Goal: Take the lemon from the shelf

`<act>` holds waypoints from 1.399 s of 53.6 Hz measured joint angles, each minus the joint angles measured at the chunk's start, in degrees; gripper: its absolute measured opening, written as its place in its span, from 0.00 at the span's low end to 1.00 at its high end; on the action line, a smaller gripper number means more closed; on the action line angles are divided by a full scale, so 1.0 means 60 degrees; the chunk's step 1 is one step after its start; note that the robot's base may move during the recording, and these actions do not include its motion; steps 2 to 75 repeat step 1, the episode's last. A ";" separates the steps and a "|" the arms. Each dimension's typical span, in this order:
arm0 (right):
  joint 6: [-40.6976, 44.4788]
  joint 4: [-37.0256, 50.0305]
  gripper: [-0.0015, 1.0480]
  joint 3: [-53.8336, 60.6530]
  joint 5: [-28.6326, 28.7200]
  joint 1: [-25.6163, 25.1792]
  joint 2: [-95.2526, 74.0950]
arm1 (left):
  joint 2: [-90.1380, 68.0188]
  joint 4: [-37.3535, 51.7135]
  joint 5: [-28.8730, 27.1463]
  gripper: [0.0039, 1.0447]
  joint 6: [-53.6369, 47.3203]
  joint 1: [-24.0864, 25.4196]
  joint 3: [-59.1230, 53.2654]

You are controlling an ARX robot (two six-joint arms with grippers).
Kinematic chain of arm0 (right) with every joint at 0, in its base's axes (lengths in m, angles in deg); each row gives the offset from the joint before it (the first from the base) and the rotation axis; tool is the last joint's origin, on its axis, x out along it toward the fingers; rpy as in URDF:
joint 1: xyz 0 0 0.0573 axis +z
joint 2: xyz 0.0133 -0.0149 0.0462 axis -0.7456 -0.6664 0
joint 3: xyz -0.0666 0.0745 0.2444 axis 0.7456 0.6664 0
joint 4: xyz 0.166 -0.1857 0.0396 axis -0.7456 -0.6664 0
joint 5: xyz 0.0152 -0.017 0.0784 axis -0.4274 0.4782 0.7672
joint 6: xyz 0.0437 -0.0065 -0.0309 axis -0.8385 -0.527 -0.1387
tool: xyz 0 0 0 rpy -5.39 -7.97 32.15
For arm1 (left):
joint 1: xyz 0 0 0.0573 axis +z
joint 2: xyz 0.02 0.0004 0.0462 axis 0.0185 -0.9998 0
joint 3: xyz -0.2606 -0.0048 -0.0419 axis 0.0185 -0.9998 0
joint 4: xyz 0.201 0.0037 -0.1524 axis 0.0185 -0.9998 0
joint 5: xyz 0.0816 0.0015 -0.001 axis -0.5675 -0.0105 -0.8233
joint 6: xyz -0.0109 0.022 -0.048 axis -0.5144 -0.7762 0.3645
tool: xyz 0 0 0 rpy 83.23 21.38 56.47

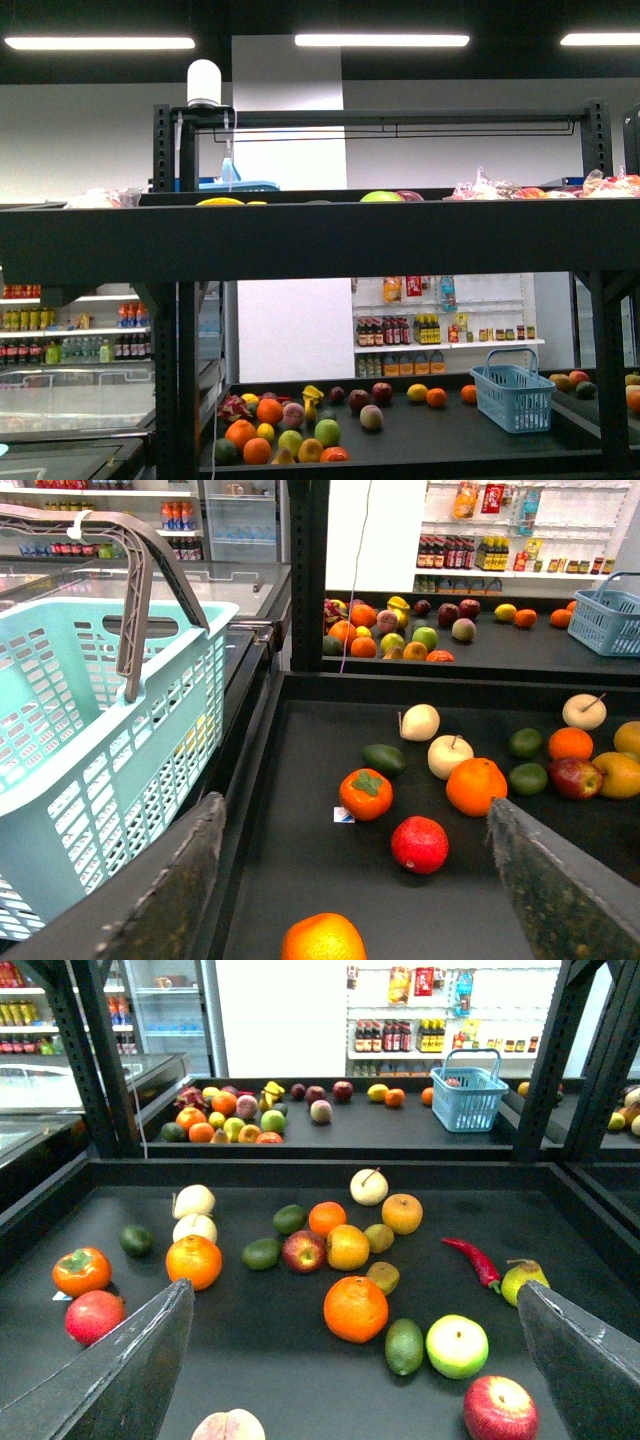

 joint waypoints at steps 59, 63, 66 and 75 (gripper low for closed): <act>0.0000 0.0000 0.93 0.0000 0.0000 0.0000 0.0000 | 0.0000 0.0000 0.0000 0.85 -0.0004 0.0000 0.0000; 0.0000 0.0000 0.93 0.0000 0.0000 0.0000 0.0000 | 0.0000 0.0000 0.0000 0.85 -0.0004 0.0000 0.0000; 0.0000 0.0000 0.93 0.0000 0.0000 0.0000 0.0000 | 0.0000 0.0000 0.0000 0.85 -0.0004 0.0000 0.0000; 0.0000 0.0000 0.93 0.0000 0.0000 0.0000 0.0000 | 0.0000 0.0000 0.0000 0.85 -0.0004 0.0000 0.0000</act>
